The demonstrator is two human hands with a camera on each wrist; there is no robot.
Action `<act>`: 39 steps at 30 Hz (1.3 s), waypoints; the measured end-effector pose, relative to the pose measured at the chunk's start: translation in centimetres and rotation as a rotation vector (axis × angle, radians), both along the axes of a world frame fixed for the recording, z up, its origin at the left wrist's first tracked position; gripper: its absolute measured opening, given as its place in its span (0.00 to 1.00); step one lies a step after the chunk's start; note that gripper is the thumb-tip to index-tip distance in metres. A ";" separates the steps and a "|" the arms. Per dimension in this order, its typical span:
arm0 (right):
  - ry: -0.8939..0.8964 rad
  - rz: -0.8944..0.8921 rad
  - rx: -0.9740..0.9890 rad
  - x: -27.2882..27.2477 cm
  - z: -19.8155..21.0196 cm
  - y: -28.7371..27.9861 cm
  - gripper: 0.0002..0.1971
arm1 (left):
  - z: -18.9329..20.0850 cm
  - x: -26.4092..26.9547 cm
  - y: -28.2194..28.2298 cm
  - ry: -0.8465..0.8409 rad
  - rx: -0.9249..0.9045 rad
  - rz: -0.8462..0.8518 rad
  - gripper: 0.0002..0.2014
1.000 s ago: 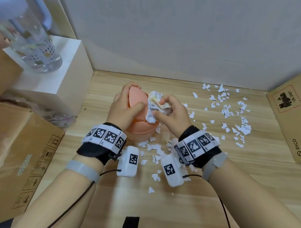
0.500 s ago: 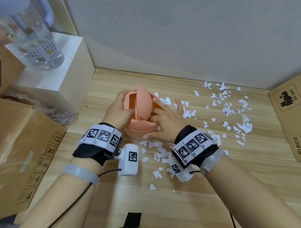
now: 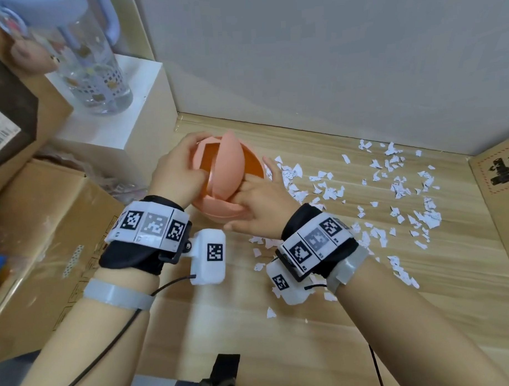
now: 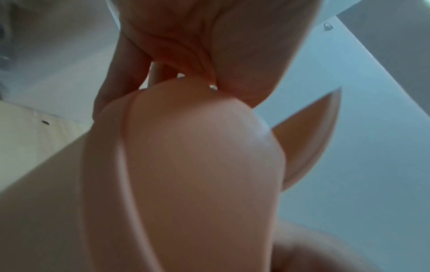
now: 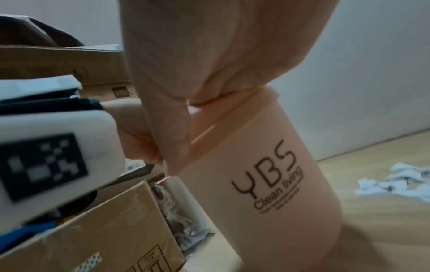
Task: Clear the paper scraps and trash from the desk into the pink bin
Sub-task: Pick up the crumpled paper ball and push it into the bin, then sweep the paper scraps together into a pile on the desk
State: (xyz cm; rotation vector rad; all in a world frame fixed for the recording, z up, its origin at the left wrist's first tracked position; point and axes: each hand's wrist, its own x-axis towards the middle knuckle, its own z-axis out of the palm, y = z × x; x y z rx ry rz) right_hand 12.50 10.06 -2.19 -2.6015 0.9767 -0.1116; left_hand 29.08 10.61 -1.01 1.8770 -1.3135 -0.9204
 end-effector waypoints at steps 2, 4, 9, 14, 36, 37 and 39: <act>-0.175 -0.031 0.101 0.0 -0.6 0.2 0.18 | -0.6 0.9 0.2 -0.070 0.006 0.026 0.31; -0.386 -0.151 0.108 -0.6 -1.9 0.7 0.24 | -1.1 2.5 0.6 -0.167 0.063 0.105 0.27; -0.122 -0.280 0.504 -2.8 -7.0 2.8 0.43 | -1.7 4.5 1.6 -0.219 0.172 0.213 0.24; 0.349 -0.058 0.514 -4.3 -11.6 5.5 0.39 | -1.7 4.0 1.8 -0.094 0.148 0.260 0.26; -0.078 -1.141 0.535 -22.3 -10.4 2.7 0.44 | -11.8 -10.7 -3.7 0.122 0.096 0.052 0.33; -0.080 -1.210 0.548 -23.6 -10.5 2.6 0.45 | -12.5 -10.4 -4.4 0.050 0.147 0.084 0.34; -0.090 -1.271 0.599 -25.2 -10.8 2.1 0.45 | -13.0 -10.4 -5.7 -0.092 0.274 0.100 0.34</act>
